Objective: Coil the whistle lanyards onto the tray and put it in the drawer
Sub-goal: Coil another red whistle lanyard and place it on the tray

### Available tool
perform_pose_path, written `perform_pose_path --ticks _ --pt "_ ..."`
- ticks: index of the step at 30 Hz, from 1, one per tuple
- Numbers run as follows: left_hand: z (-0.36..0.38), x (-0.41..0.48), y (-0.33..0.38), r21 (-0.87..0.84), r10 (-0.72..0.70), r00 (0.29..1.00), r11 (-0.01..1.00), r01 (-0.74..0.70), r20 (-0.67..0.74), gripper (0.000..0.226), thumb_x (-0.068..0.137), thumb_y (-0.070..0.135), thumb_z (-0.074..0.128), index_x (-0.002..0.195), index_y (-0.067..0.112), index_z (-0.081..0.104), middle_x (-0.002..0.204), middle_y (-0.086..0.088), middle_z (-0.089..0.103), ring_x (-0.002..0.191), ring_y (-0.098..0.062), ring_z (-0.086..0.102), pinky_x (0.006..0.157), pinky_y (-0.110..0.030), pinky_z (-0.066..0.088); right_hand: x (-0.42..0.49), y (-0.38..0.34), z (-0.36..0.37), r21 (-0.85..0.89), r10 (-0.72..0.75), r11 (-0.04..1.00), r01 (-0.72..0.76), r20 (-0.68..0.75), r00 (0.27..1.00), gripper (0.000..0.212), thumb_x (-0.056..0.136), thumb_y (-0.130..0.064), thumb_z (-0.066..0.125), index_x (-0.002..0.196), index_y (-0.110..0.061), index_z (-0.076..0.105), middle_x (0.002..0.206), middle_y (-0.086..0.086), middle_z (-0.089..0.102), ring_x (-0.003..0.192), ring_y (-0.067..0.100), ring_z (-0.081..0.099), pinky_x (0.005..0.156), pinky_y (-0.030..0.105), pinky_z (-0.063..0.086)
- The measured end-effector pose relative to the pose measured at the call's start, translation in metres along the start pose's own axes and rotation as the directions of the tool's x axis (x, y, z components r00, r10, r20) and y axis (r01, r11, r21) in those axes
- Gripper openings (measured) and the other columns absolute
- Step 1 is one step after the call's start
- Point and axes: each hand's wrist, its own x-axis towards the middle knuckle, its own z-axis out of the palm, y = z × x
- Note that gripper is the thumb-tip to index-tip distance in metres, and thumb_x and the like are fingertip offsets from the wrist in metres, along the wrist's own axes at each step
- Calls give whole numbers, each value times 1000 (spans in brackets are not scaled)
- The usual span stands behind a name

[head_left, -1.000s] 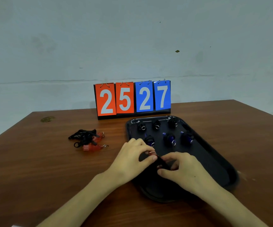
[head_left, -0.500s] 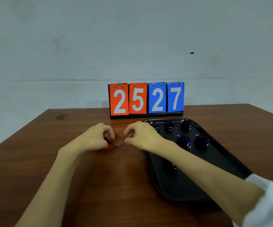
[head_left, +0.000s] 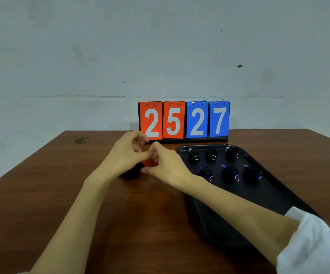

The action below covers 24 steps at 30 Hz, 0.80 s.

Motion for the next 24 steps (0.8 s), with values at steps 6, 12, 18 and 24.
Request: perform_pose_path --ticks 6,12,18,24 --pt "9 -3 14 -264 -58 998 963 53 -9 34 84 45 57 112 25 53 103 6 65 94 -5 61 75 -17 45 2 -3 -25 299 55 954 1 -181 982 24 88 -25 62 112 -20 63 109 -6 65 101 5 58 86 18 46" --pt "22 -8 13 -178 -109 983 975 135 150 13 80 22 71 92 23 65 84 0 69 79 -14 67 73 -21 54 14 -21 -72 836 278 535 -123 -37 960 27 96 -24 49 113 -6 57 100 7 67 96 18 66 89 34 53" --pt "13 -3 3 -289 -253 957 935 204 -144 9 87 6 60 86 13 65 62 -4 60 54 -13 55 55 -19 46 14 -26 -111 825 363 554 -113 -117 925 22 99 -32 41 100 -11 48 71 0 47 36 3 34 35 15 29" --pt "3 0 -17 -608 -505 850 725 324 -151 12 90 4 55 92 9 66 48 0 48 46 -16 44 54 -29 45 -7 3 -129 209 185 972 -111 -380 906 24 97 -32 43 111 -16 54 108 -2 66 50 -6 53 45 12 39"
